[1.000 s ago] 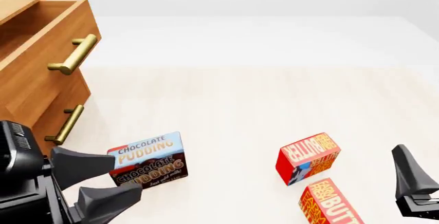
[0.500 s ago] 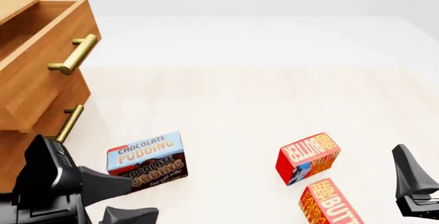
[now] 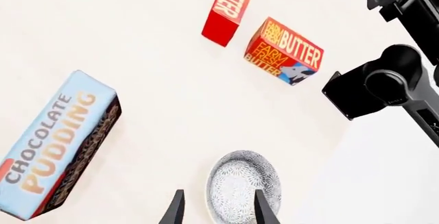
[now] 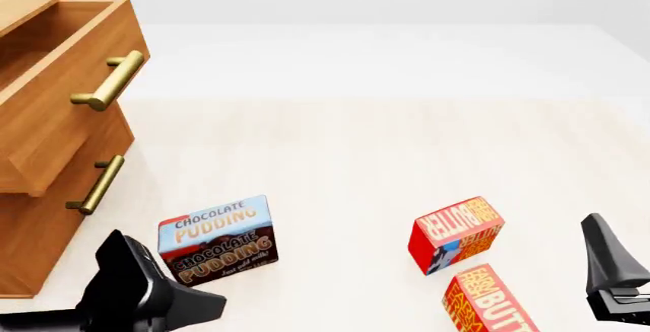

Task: Put the bowl in the top drawer of the cabinet.

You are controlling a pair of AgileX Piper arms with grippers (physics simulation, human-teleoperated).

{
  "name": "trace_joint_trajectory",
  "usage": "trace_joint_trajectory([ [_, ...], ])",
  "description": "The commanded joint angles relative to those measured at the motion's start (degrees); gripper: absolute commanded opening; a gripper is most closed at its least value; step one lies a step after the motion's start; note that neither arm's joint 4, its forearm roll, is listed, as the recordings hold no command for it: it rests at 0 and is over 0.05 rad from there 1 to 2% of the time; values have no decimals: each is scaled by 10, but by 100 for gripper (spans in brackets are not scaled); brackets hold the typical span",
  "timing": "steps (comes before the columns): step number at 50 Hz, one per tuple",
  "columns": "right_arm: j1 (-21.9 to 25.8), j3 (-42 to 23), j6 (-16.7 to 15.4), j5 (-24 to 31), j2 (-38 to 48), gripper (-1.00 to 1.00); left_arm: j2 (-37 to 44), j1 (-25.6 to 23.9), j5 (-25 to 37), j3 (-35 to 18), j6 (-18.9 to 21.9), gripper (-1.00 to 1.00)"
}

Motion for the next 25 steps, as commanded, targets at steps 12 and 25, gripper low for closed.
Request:
trace_joint_trajectory([
  [12,-1,0,-5,2,0,100,61,-14,-120,58,-30,100],
  [25,-3,0,-6,4,0,100,82,-7,-180,98,-49,100],
])
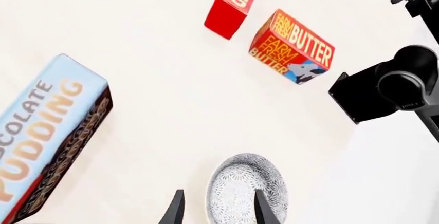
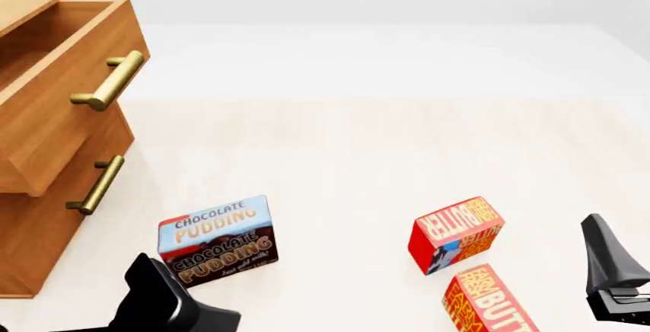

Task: Put the bowl in the top drawer of the cabinet.

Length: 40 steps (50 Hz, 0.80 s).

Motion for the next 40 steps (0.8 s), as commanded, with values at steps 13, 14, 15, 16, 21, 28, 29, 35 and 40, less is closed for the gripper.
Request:
trace_joint_trajectory([
  [13,-3,0,-3,2,0,100,67,-13,-121,59,-35,100],
  [14,-3,0,-4,2,0,100,71,-16,-127,61,-38,100],
  [15,-3,0,-4,2,0,100,73,-16,-130,62,-39,100],
  [16,-3,0,-4,2,0,100,77,-17,-134,63,-40,100],
  [21,-3,0,-4,2,0,100,95,-27,-159,73,-51,100],
  [28,-4,0,-3,2,0,100,146,-41,-228,96,-69,100],
  [29,-4,0,-3,1,0,100,150,-42,-234,98,-71,100],
  [35,-5,0,-4,2,0,100,190,-48,-286,113,-82,100],
  [40,-6,0,-5,3,0,100,212,-51,-316,121,-91,100],
])
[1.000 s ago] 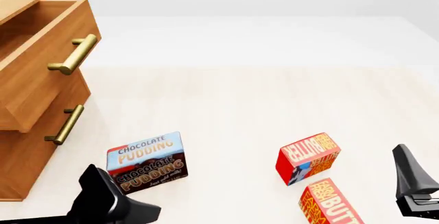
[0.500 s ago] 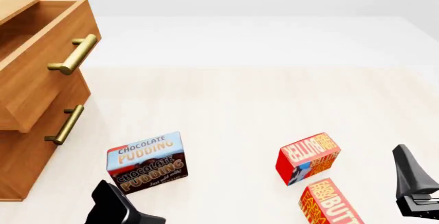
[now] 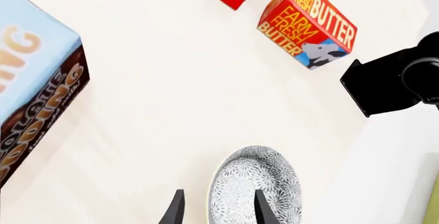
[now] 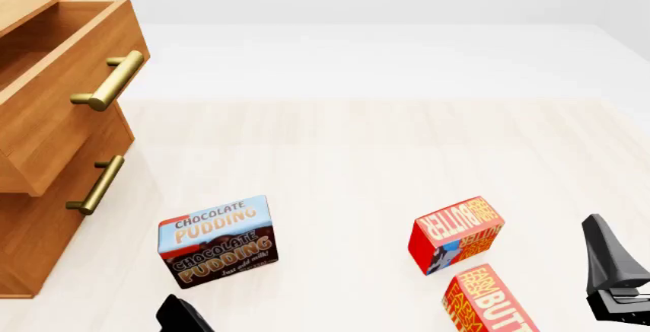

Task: Put the bowl in the top drawer of the cabinet.

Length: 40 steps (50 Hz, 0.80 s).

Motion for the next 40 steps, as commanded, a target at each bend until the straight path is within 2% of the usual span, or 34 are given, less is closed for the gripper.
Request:
trace_joint_trajectory([
  [1,-2,0,-2,1,0,100,63,-10,-85,25,-20,100],
  [19,-5,0,-5,2,0,100,125,-20,-162,41,-36,100],
  [40,-5,0,-5,2,0,100,147,-24,-188,40,-41,100],
])
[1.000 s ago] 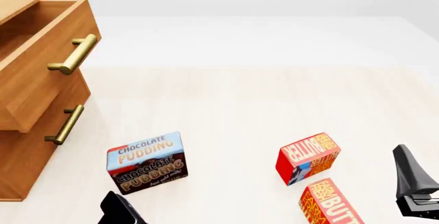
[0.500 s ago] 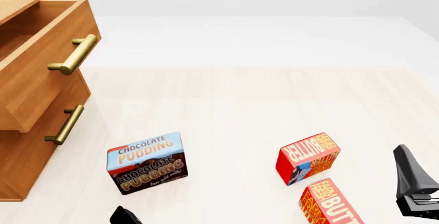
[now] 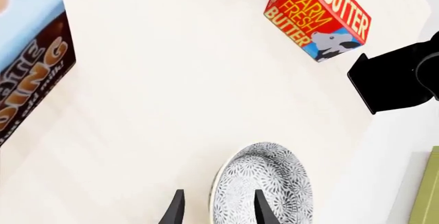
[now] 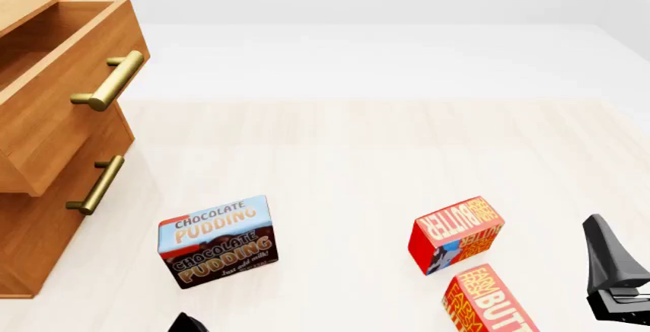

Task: Put the bowl in the top drawer of the cabinet.

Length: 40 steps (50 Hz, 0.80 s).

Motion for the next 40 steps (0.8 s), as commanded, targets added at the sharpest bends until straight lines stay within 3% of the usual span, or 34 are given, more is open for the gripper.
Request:
trace_joint_trajectory([
  [1,0,0,0,0,0,100,20,-3,-24,1,-4,100],
  [17,-2,0,-2,1,0,100,106,-10,-133,20,-18,100],
  [25,-2,0,-1,0,0,100,123,-12,-157,25,-17,100],
  [26,-2,0,-1,0,0,100,113,-3,-150,26,-13,-100],
  [40,0,0,0,-2,0,100,66,-6,-102,20,-8,-100],
])
